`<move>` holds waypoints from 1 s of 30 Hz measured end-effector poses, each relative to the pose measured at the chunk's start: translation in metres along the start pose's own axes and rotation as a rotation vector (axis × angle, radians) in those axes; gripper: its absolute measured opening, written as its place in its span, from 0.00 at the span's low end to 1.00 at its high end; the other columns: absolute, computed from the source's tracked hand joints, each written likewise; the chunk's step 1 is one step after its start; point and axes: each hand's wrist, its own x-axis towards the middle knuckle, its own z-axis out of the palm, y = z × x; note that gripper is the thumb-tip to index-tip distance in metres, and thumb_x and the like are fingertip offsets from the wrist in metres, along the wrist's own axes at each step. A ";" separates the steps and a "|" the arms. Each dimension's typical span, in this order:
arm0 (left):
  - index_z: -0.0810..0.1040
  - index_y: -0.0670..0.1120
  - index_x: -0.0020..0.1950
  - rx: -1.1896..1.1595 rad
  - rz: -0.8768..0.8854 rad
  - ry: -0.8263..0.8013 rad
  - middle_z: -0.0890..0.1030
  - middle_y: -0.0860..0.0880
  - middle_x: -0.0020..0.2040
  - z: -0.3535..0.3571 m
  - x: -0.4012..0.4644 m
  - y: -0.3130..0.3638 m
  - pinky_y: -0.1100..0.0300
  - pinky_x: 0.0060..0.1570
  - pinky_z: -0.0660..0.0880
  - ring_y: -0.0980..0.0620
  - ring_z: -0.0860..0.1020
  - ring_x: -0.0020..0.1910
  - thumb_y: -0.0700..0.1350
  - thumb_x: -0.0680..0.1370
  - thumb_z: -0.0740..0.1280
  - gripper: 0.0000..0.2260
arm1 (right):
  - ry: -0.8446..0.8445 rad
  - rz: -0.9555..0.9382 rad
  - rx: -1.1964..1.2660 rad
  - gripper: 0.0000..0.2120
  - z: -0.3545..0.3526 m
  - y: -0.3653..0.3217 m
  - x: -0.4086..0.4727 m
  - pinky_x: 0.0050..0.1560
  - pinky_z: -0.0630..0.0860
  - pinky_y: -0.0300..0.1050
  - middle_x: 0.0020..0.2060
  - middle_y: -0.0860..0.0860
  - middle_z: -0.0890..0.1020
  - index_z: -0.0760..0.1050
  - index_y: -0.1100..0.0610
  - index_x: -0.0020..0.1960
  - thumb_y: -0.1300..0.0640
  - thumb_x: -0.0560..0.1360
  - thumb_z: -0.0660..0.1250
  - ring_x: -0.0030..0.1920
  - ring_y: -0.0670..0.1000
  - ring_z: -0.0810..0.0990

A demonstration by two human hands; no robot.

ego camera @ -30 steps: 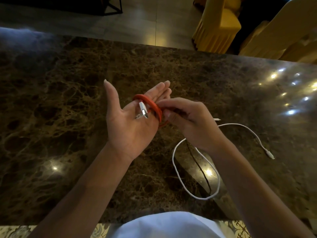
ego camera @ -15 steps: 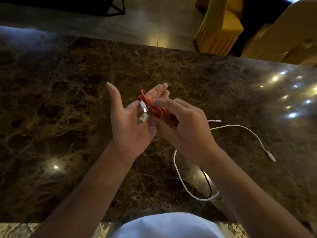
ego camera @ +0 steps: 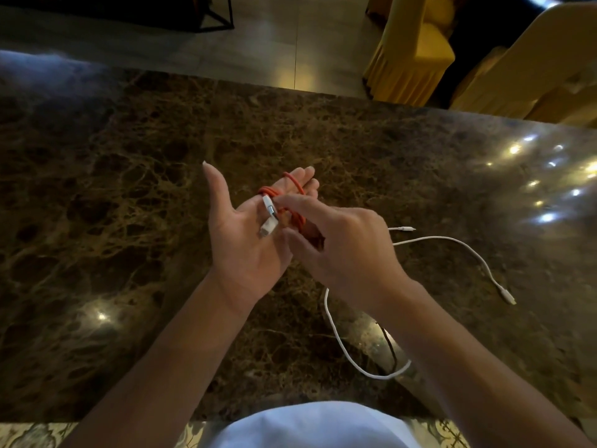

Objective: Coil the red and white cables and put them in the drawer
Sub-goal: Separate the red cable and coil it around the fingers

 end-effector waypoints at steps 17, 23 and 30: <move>0.59 0.38 0.83 -0.155 -0.119 0.083 0.69 0.39 0.80 -0.021 -0.002 -0.002 0.41 0.76 0.66 0.39 0.66 0.81 0.79 0.75 0.47 0.52 | -0.286 -0.331 0.184 0.07 -0.003 0.034 0.006 0.55 0.69 0.34 0.49 0.46 0.83 0.84 0.54 0.55 0.53 0.78 0.74 0.51 0.39 0.74; 0.52 0.37 0.84 -0.419 -0.134 -0.103 0.58 0.36 0.84 -0.024 -0.006 0.009 0.47 0.80 0.57 0.38 0.61 0.83 0.75 0.76 0.56 0.51 | -0.346 -0.279 0.514 0.05 -0.010 0.040 -0.008 0.50 0.77 0.41 0.47 0.48 0.83 0.83 0.55 0.54 0.59 0.79 0.73 0.49 0.47 0.81; 0.67 0.35 0.78 -0.214 0.046 0.115 0.73 0.34 0.76 0.010 -0.003 0.006 0.55 0.72 0.75 0.41 0.77 0.73 0.45 0.84 0.64 0.25 | 0.114 0.582 1.061 0.12 0.022 0.022 -0.022 0.35 0.73 0.43 0.35 0.55 0.77 0.75 0.60 0.45 0.58 0.85 0.61 0.35 0.53 0.76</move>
